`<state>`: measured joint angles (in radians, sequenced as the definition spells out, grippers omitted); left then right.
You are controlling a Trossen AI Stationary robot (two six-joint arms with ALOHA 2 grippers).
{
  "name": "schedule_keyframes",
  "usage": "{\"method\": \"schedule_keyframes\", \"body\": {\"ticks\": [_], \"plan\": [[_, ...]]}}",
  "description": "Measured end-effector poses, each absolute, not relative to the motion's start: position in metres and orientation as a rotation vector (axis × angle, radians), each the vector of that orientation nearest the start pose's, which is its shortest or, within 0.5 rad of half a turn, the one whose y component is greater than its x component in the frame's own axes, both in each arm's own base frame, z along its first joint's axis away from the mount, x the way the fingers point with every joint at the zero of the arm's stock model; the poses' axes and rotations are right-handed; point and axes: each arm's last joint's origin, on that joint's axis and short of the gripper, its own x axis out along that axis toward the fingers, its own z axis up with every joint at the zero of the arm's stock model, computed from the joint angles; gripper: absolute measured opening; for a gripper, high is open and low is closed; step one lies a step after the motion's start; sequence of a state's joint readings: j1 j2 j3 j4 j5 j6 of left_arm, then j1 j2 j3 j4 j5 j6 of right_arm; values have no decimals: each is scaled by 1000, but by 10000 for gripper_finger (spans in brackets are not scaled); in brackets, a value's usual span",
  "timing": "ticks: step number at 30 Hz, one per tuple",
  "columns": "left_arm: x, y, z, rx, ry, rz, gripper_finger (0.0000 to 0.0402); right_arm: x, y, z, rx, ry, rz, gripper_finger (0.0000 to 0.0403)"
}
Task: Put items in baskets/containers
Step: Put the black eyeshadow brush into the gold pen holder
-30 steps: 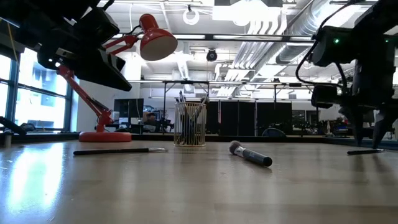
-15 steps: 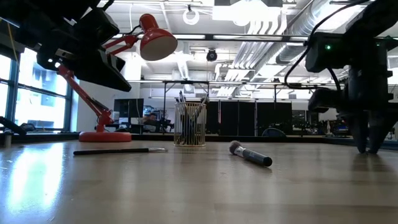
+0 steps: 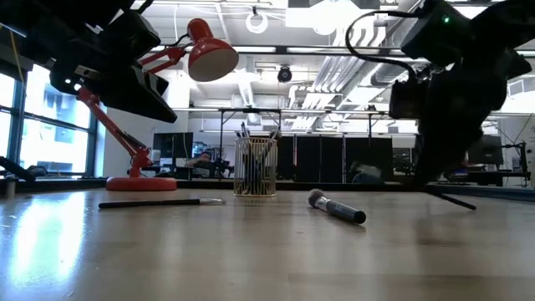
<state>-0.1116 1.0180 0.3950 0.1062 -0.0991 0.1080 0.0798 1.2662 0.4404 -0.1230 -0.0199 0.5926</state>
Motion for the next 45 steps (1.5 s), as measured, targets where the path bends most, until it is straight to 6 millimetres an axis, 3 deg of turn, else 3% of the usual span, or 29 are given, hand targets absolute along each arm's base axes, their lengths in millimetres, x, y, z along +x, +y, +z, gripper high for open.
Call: {"method": "schedule_keyframes", "body": {"ticks": [10,17,32,36,40,45], "plan": [[198,-19,186,160,512,-38,1,224,31,109,509,947,-261,0],[198,-19,186,160,512,-37,1,229,32,114,415,846,-276,0],[198,-19,186,153,517,-35,1,230,32,118,418,859,-271,0],[198,-19,186,153,517,-35,1,242,34,135,390,917,-302,0],[198,-19,186,153,516,-35,1,258,35,164,321,960,-348,0],[198,-19,186,152,516,-35,1,283,29,211,434,795,-479,0]]}}
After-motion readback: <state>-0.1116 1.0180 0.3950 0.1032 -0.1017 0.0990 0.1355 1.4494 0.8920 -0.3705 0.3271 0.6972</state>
